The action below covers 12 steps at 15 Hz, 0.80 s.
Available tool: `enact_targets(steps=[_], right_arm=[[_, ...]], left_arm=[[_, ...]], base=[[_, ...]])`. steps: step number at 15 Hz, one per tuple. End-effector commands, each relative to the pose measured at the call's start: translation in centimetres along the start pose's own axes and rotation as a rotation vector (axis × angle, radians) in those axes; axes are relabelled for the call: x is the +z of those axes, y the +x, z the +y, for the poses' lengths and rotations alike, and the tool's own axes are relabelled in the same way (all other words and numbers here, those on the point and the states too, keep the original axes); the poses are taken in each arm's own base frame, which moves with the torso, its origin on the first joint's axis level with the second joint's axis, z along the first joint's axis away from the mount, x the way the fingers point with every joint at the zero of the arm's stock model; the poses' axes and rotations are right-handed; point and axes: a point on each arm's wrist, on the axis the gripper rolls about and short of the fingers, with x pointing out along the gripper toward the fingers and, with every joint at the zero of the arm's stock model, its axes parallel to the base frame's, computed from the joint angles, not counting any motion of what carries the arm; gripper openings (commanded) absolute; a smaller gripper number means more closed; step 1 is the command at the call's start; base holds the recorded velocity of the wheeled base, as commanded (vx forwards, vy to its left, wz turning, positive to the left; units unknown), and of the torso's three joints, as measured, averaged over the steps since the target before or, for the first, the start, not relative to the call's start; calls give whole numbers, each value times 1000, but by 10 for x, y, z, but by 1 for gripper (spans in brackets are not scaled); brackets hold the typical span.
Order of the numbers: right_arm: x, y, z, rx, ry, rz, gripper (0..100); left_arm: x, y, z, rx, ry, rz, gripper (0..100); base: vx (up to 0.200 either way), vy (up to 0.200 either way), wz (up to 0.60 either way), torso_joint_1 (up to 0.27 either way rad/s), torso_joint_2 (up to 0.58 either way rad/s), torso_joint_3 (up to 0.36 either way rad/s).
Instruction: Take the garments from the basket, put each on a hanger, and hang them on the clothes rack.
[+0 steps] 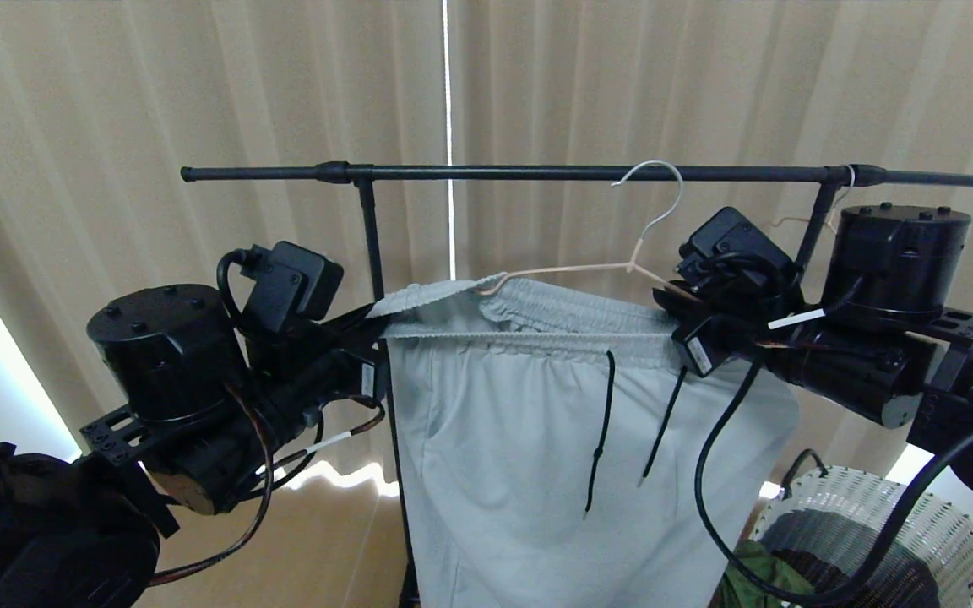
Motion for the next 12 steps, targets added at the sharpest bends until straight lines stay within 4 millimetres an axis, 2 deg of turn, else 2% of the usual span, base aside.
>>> enact_targets(steps=[1, 2, 4, 7, 11, 12], right_arm=[[3, 3, 4, 11, -8, -8, 0], [5, 4, 9, 28, -33, -13, 0], [6, 6, 16, 49, -60, -18, 0], [10, 4, 22, 65, -64, -32, 0], [11, 3, 21, 64, -63, -34, 0], [11, 2, 20, 59, -62, -37, 0]], left_arm=[[1, -3, -6, -40, 2, -6, 0], [5, -5, -23, -125, 9, -28, 0], [4, -4, -41, -184, 68, -28, 0], [3, 0, -50, -209, 107, -31, 0], [1, -6, -52, -251, 109, -30, 0], [0, -8, -51, -254, 109, -28, 100]], base=[[0, 0, 0, 0, 0, 0], [0, 0, 0, 0, 0, 0], [0, 0, 0, 0, 0, 0], [0, 0, 0, 0, 0, 0], [0, 0, 0, 0, 0, 0], [0, 0, 0, 0, 0, 0]])
